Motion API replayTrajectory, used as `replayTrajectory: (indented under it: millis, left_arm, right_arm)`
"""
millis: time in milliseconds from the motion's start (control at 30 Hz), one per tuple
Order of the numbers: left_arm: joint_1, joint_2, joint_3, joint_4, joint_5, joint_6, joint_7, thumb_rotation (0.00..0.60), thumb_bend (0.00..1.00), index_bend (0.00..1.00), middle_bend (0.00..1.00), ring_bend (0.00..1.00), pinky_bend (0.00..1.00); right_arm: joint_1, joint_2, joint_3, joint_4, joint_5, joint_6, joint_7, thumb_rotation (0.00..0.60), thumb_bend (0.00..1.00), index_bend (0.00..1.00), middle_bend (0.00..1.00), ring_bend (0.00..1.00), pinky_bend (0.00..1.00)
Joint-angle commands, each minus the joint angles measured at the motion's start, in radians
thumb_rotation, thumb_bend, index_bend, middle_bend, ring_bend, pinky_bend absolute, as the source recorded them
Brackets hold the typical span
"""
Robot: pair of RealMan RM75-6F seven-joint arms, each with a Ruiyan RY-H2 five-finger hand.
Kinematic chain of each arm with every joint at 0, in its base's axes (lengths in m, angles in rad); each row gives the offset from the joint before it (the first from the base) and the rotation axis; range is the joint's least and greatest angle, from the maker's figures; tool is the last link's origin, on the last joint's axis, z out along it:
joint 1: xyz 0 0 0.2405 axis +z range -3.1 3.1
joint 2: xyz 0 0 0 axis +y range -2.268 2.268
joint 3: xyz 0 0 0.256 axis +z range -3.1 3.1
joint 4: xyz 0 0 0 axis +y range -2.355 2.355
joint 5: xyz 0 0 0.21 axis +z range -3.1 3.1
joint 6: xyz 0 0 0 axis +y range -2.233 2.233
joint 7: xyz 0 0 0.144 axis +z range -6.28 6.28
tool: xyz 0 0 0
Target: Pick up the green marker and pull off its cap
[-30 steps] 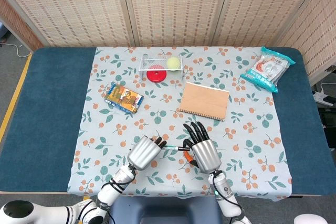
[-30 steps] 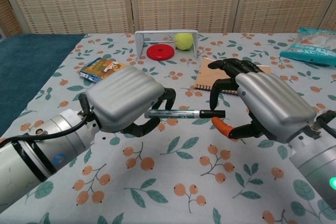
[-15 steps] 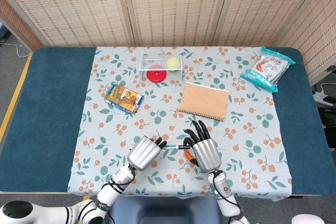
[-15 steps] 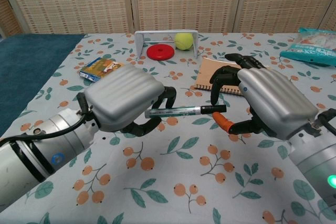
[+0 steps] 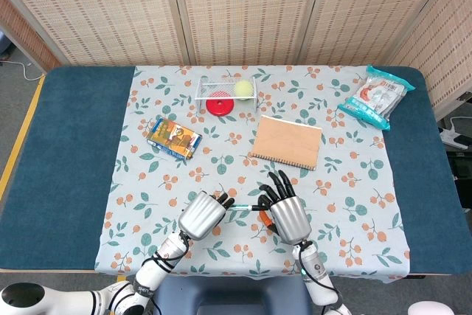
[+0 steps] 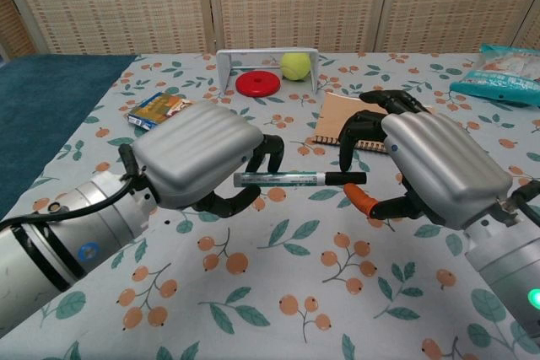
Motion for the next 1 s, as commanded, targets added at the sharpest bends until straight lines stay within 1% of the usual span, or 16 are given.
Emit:
replayTrajectory:
  millis: [33,500,800,1000]
  left_arm:
    - [0.001,0.001,-0.002,-0.002,0.002,0.003,-0.002,0.600,0.63,0.87,1.00,0.82,1.00]
    - [0.003,0.005,-0.001,-0.003,0.010,0.002,-0.018,0.600,0.66,0.88,1.00,0.82,1.00]
    - [0.001,0.007,0.001,-0.001,0.030,0.007,-0.052,0.600,0.68,0.88,1.00,0.82,1.00]
    - [0.001,0.008,0.008,0.006,0.035,0.000,-0.064,0.600,0.69,0.88,1.00,0.82,1.00]
  right_arm:
    - [0.000,0.001,0.002,0.004,-0.003,0.006,0.001,0.600,0.54,0.97,0.31,0.07,0.00]
    - [0.000,0.008,0.013,0.010,0.002,0.018,0.013,0.600,0.54,0.97,0.31,0.07,0.00]
    - [-0.002,-0.001,-0.009,0.024,-0.001,0.007,0.019,0.600,0.54,0.97,0.31,0.07,0.00]
    - [0.004,0.000,0.010,0.016,-0.007,0.024,0.026,0.600,0.54,0.97,0.31,0.08,0.00]
